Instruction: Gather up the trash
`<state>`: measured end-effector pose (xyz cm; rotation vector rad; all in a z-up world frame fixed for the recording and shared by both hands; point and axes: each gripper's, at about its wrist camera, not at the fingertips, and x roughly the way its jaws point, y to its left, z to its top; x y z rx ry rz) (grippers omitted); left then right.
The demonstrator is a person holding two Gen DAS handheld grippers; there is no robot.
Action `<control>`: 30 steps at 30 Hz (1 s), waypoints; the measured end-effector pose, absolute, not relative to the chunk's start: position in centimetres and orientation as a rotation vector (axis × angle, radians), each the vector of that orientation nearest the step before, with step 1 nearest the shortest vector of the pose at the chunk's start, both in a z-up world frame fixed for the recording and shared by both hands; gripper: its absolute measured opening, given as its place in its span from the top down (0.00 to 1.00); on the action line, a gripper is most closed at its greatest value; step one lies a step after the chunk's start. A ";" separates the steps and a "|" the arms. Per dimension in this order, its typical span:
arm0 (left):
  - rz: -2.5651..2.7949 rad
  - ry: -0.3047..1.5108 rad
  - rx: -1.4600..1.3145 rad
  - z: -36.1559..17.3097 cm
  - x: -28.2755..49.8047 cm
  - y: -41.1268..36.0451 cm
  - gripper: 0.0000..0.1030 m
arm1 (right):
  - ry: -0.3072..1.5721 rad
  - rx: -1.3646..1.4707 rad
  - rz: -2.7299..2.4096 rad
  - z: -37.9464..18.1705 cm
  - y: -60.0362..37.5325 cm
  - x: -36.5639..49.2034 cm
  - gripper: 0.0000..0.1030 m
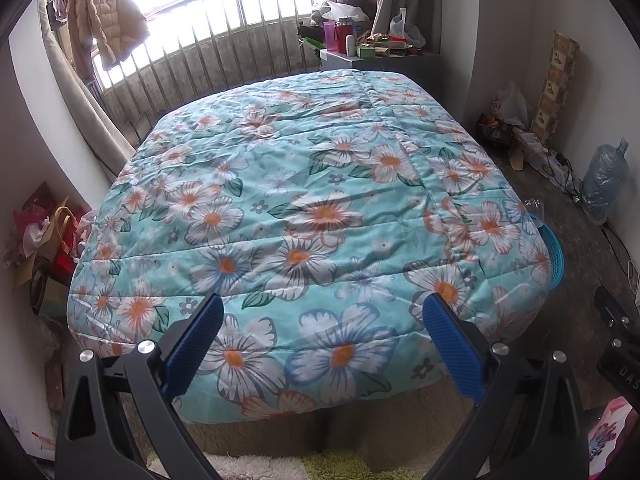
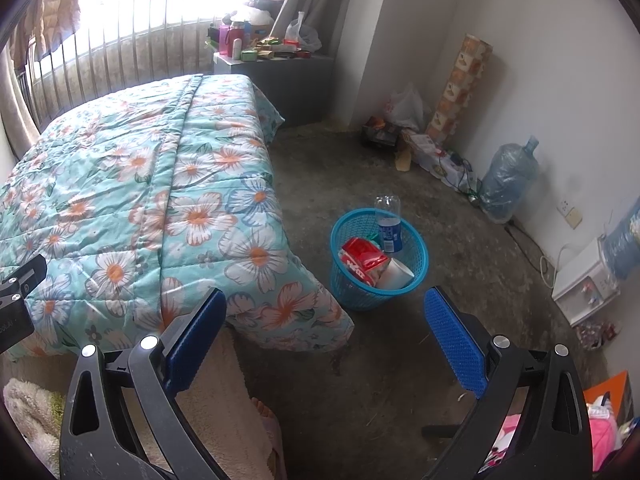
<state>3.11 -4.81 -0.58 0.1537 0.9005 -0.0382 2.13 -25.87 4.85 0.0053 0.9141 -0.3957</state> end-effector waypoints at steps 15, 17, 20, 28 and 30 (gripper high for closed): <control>-0.038 0.905 0.151 -0.7 3.0 -4.7 0.05 | 0.913 0.005 -0.393 4.8 -25.6 2.2 0.07; -0.039 0.905 0.152 -0.7 3.1 -4.7 0.05 | 0.913 0.004 -0.393 4.8 -25.6 2.2 0.07; -0.039 0.905 0.151 -0.7 3.0 -4.8 0.05 | 0.914 0.005 -0.393 4.8 -25.6 2.2 0.07; -0.037 0.904 0.150 -0.6 3.0 -4.6 0.05 | 0.913 0.005 -0.393 4.8 -25.6 2.2 0.07; -0.037 0.903 0.149 -0.6 3.1 -4.6 0.05 | 0.913 0.005 -0.393 4.8 -25.6 2.2 0.07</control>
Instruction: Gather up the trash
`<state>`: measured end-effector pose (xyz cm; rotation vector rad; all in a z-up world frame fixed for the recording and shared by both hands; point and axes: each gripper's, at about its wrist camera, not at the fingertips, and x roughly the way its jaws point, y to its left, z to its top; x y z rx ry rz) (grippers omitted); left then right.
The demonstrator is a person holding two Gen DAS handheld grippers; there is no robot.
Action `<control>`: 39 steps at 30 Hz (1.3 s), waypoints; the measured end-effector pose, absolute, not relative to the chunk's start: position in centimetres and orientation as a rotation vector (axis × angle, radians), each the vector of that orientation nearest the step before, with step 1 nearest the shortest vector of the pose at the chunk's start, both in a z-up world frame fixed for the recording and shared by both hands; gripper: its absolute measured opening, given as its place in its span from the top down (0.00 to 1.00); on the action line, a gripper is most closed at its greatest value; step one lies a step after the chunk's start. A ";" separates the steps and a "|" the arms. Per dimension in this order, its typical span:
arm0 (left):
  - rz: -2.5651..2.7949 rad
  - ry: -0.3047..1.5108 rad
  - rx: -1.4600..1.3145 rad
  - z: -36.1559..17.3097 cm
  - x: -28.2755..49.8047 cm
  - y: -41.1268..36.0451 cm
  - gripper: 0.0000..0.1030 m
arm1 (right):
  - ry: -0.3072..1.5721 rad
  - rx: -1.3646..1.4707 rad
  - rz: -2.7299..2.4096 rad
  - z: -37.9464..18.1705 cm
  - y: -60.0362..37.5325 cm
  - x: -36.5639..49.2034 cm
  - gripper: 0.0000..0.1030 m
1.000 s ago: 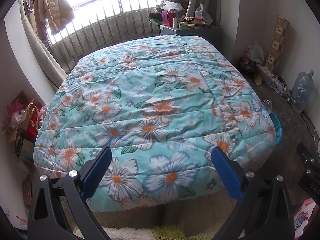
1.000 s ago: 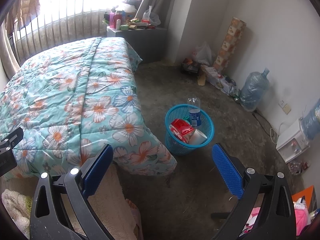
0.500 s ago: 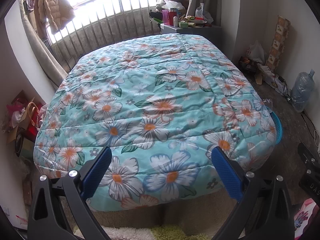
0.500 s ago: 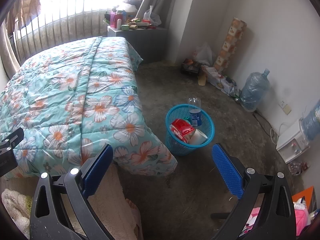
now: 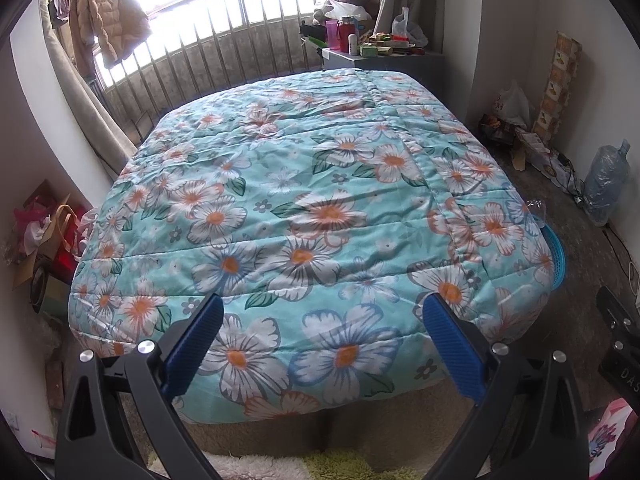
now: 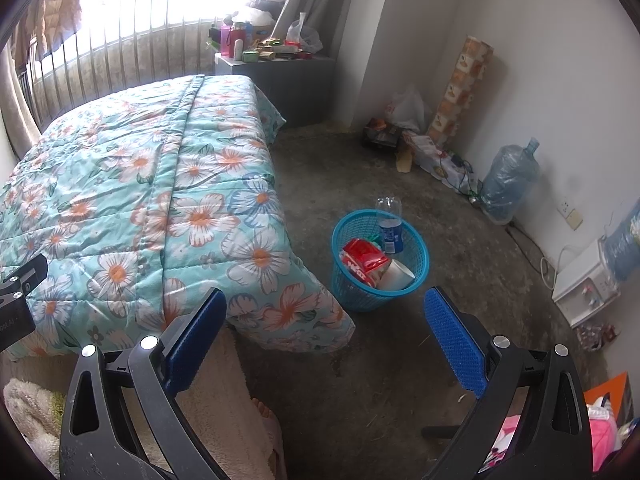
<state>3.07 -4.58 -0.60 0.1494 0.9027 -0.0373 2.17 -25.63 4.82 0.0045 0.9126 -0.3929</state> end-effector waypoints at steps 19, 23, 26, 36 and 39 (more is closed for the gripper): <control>-0.038 0.905 0.149 -0.5 3.2 -4.5 0.05 | 0.913 0.004 -0.395 4.8 -25.5 2.2 0.07; -0.037 0.904 0.148 -0.5 3.1 -4.4 0.05 | 0.912 0.004 -0.396 4.8 -25.4 2.2 0.07; -0.037 0.905 0.149 -0.6 3.1 -4.4 0.05 | 0.912 0.005 -0.395 4.8 -25.5 2.2 0.07; -0.038 0.906 0.149 -0.6 3.1 -4.4 0.05 | 0.913 0.004 -0.394 4.8 -25.4 2.3 0.07; -0.038 0.906 0.149 -0.6 3.1 -4.4 0.05 | 0.912 0.004 -0.395 4.8 -25.3 2.3 0.07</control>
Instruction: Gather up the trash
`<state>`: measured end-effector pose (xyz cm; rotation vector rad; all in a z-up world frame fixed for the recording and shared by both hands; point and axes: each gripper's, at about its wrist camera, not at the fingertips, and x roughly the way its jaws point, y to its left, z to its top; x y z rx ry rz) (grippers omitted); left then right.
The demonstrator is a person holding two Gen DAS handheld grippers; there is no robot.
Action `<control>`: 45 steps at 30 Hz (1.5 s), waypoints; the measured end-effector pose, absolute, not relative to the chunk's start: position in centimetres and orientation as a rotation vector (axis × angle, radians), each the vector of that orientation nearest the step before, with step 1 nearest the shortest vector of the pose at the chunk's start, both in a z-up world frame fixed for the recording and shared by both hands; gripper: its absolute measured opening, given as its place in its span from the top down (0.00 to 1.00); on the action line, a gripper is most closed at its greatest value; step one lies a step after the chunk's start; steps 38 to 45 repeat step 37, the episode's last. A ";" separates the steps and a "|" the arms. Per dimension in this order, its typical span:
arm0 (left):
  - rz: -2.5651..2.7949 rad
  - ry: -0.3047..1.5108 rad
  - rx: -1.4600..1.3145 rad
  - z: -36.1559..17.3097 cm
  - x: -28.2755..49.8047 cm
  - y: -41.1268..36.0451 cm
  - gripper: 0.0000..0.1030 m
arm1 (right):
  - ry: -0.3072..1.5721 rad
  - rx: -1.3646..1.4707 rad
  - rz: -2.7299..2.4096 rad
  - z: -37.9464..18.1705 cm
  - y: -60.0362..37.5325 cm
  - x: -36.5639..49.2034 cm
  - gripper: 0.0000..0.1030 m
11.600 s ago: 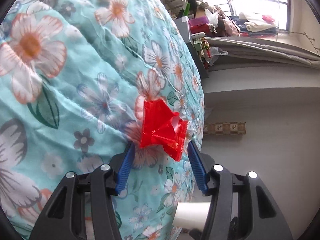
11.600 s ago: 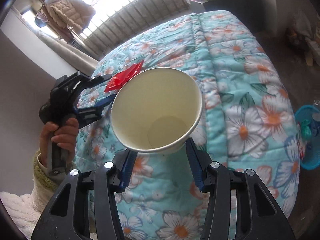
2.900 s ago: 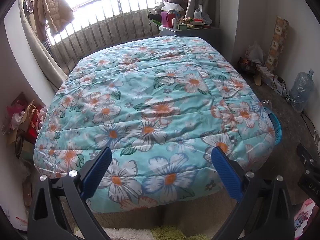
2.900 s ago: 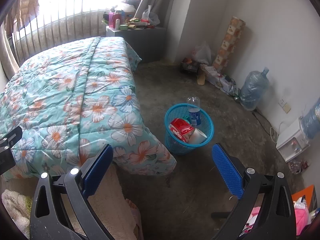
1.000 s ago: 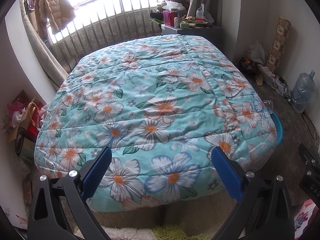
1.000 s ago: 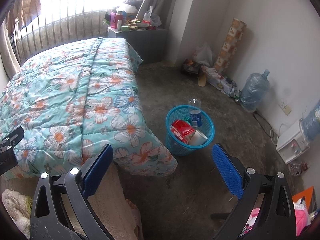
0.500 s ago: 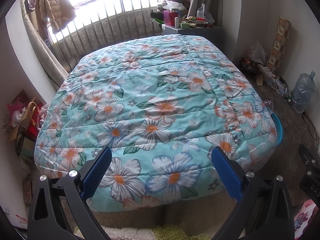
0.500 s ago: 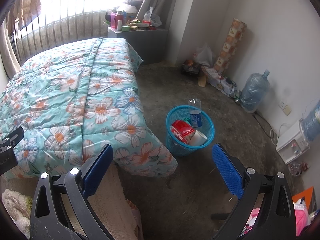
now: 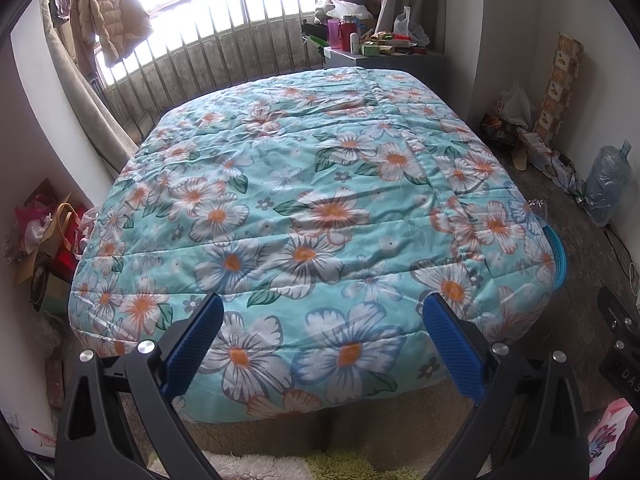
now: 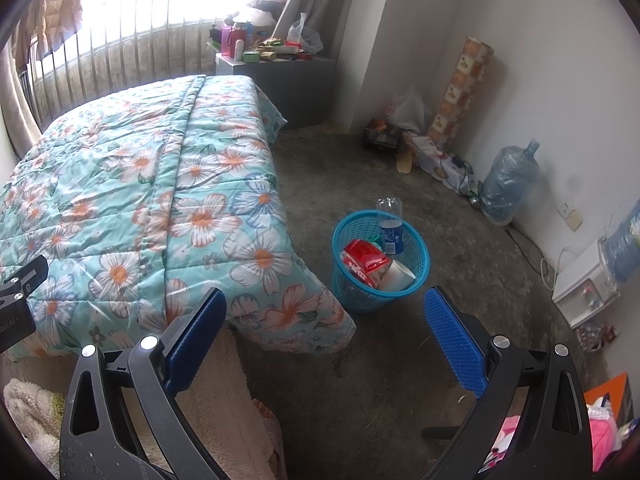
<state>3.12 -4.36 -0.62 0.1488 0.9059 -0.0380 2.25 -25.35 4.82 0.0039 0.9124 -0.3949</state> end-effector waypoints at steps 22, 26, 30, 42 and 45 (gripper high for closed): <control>-0.039 0.908 0.149 -0.7 3.0 -4.3 0.05 | 0.911 0.005 -0.396 4.8 -25.2 2.4 0.07; -0.040 0.908 0.149 -0.6 3.1 -4.3 0.05 | 0.911 0.005 -0.396 4.8 -25.2 2.3 0.07; -0.040 0.909 0.149 -0.7 3.0 -4.3 0.05 | 0.911 0.004 -0.396 4.8 -25.2 2.3 0.07; -0.042 0.914 0.144 -0.6 2.9 -4.1 0.05 | 0.911 0.004 -0.397 4.8 -25.1 2.3 0.07; -0.042 0.914 0.144 -0.6 2.9 -4.1 0.05 | 0.911 0.004 -0.397 4.8 -25.1 2.3 0.07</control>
